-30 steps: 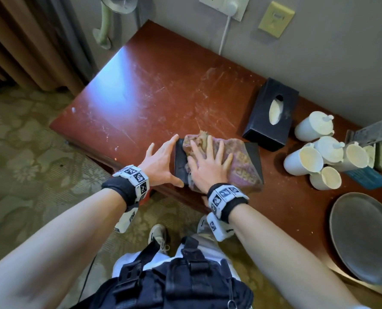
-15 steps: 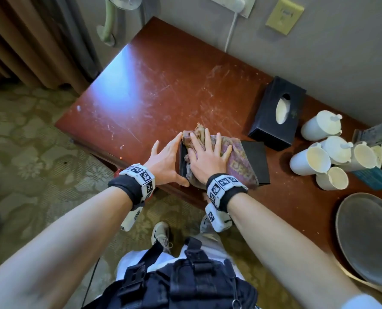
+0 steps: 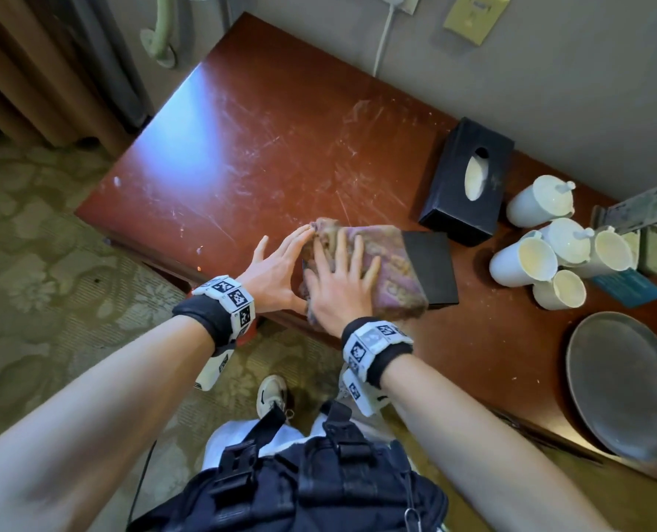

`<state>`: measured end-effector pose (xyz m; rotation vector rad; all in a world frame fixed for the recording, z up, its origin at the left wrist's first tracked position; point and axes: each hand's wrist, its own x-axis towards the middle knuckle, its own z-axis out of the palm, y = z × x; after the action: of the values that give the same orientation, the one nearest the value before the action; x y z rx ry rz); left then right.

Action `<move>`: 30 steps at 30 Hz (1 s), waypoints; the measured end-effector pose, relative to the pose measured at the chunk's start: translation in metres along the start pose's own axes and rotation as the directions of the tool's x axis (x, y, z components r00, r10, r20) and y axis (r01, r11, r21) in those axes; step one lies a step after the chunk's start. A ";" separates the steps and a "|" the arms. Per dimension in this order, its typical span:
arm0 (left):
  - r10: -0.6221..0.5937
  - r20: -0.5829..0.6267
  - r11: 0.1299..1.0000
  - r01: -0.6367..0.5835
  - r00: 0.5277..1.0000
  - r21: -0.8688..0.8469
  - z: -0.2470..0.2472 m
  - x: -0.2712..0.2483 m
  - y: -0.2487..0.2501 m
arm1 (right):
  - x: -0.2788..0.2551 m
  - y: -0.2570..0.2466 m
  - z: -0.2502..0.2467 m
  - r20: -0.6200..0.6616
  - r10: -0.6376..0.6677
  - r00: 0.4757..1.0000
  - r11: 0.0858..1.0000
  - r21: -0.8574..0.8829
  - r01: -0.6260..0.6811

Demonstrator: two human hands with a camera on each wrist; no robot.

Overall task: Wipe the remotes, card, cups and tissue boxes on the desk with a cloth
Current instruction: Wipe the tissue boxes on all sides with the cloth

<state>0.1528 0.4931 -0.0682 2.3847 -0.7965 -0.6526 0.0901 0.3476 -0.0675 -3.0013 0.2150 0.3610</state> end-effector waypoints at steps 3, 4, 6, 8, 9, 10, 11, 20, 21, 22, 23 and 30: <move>0.007 -0.009 1.000 -0.007 1.000 0.000 -0.001 -0.002 -0.003 | -0.001 0.005 0.000 0.004 -0.080 0.997 0.997 -0.020 0.080; 0.004 -0.009 1.000 -0.004 1.000 0.000 -0.001 -0.002 -0.004 | -0.001 0.014 0.000 -0.004 -0.095 0.995 0.995 -0.018 0.095; -0.007 -0.014 1.000 0.007 1.000 0.016 0.000 -0.002 -0.004 | 0.002 0.038 -0.002 -0.017 -0.061 0.998 0.998 0.000 0.061; -0.014 -0.024 0.999 0.015 1.000 0.040 0.001 -0.001 -0.004 | 0.006 0.063 -0.006 -0.013 0.049 0.999 0.998 0.030 -0.049; -0.015 -0.031 0.999 0.017 0.999 0.045 0.002 -0.001 -0.003 | 0.007 0.070 -0.008 -0.020 0.114 0.993 0.992 0.047 -0.113; -0.014 -0.037 0.999 0.016 0.999 0.049 0.003 -0.001 -0.003 | 0.007 0.072 -0.008 -0.037 0.176 0.984 0.983 0.056 -0.174; -0.013 -0.041 0.998 0.015 0.999 0.053 0.003 -0.001 -0.003 | 0.006 0.067 -0.007 -0.058 0.226 0.972 0.973 0.057 -0.223; -0.016 -0.025 0.984 0.020 1.000 0.180 0.004 0.005 0.006 | -0.012 0.057 -0.001 -0.034 -0.036 0.999 0.999 0.026 0.037; -0.021 -0.027 0.983 0.026 0.999 0.181 0.004 0.005 0.006 | -0.010 0.075 -0.003 -0.053 0.006 0.999 1.000 0.027 -0.005; -0.027 -0.028 0.982 0.032 0.999 0.188 0.005 0.005 0.006 | -0.008 0.093 -0.005 -0.072 0.064 0.995 0.998 0.034 -0.062; -0.031 -0.029 0.979 0.036 0.999 0.203 0.006 0.005 0.007 | -0.007 0.111 -0.008 -0.083 0.130 0.988 0.991 0.049 -0.127; -0.077 -0.005 0.926 0.074 0.997 0.371 0.012 0.009 0.032 | -0.002 0.111 -0.005 -0.182 0.377 0.908 0.925 0.124 -0.360</move>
<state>0.1398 0.4611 -0.0594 2.7676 -0.9022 -0.5853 0.0721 0.2384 -0.0724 -2.8960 0.8036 0.0688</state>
